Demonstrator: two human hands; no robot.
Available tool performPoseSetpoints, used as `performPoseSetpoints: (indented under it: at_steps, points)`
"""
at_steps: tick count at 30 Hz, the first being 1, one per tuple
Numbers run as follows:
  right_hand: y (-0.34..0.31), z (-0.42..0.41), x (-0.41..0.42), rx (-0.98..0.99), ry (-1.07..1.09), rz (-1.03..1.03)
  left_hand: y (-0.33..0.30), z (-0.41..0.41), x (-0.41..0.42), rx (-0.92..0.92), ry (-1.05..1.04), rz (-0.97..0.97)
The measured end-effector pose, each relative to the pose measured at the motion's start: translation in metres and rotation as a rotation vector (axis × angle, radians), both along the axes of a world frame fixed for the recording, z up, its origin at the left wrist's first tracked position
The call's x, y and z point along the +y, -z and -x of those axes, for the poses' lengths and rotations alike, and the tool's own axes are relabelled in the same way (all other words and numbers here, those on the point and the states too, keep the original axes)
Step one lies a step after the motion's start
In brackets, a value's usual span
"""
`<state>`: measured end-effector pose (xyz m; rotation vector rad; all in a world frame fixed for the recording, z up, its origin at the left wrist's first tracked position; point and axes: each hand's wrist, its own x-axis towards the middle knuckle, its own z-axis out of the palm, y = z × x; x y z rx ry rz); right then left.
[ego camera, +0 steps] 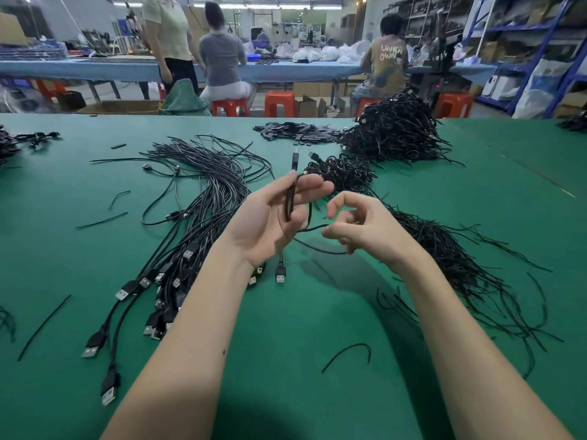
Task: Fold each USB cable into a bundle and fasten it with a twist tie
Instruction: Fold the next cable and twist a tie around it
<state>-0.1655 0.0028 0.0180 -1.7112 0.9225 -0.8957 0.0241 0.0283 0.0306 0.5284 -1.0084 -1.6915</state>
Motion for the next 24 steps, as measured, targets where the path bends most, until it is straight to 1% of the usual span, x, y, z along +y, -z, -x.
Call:
performPoseSetpoints:
  at_steps: [1, 3, 4, 5, 7, 10, 11, 12, 15, 16, 17, 18, 19, 20, 21, 22, 24]
  points:
    - [-0.002, 0.001, 0.000, -0.037, -0.036, -0.034, 0.000, -0.002, 0.001, 0.017, 0.029, 0.012]
    - [-0.005, 0.005, 0.000, -0.099, -0.141, -0.168, 0.000, -0.008, 0.002, 0.034, 0.118, 0.040]
    - [-0.007, 0.007, -0.001, -0.102, -0.165, -0.210, 0.000, -0.011, 0.003, -0.004, 0.166, 0.059]
    - [-0.009, 0.008, -0.001, -0.081, -0.152, -0.210, 0.000, -0.013, 0.004, -0.083, 0.204, 0.082]
    - [-0.010, 0.005, -0.003, 0.030, -0.041, -0.118, 0.000, -0.012, 0.006, -0.360, 0.232, 0.136]
    - [-0.010, -0.006, -0.007, 0.194, 0.138, 0.046, -0.002, 0.002, 0.003, -0.867, 0.195, 0.170]
    - [-0.010, -0.008, -0.007, 0.220, 0.176, 0.085, -0.002, 0.007, 0.001, -0.979, 0.176, 0.178]
    - [-0.009, -0.009, -0.008, 0.225, 0.209, 0.109, -0.002, 0.011, 0.000, -1.042, 0.152, 0.182]
    - [-0.008, -0.009, -0.009, 0.112, 0.278, 0.104, -0.003, 0.012, -0.003, -1.133, 0.095, 0.200]
    - [-0.009, -0.009, -0.010, 0.085, 0.298, 0.113, -0.004, 0.011, -0.004, -1.214, 0.048, 0.253]
    - [-0.009, -0.009, -0.011, 0.069, 0.319, 0.120, -0.003, 0.011, -0.005, -1.333, -0.039, 0.339]
    - [-0.010, -0.010, -0.012, 0.043, 0.334, 0.110, -0.002, 0.012, -0.007, -1.455, -0.170, 0.449]
    - [-0.011, -0.011, -0.012, 0.010, 0.336, 0.081, 0.000, 0.013, -0.009, -1.535, -0.335, 0.557]
    - [-0.012, -0.012, -0.011, -0.024, 0.316, 0.040, 0.004, 0.015, -0.011, -1.542, -0.488, 0.623]
    - [-0.012, -0.014, -0.010, -0.054, 0.275, -0.006, 0.008, 0.017, -0.012, -1.488, -0.598, 0.650]
    - [-0.012, -0.015, -0.009, -0.075, 0.223, -0.055, 0.012, 0.019, -0.012, -1.408, -0.673, 0.652]
    - [-0.012, -0.016, -0.005, -0.088, 0.109, -0.140, 0.018, 0.022, -0.014, -1.246, -0.762, 0.598]
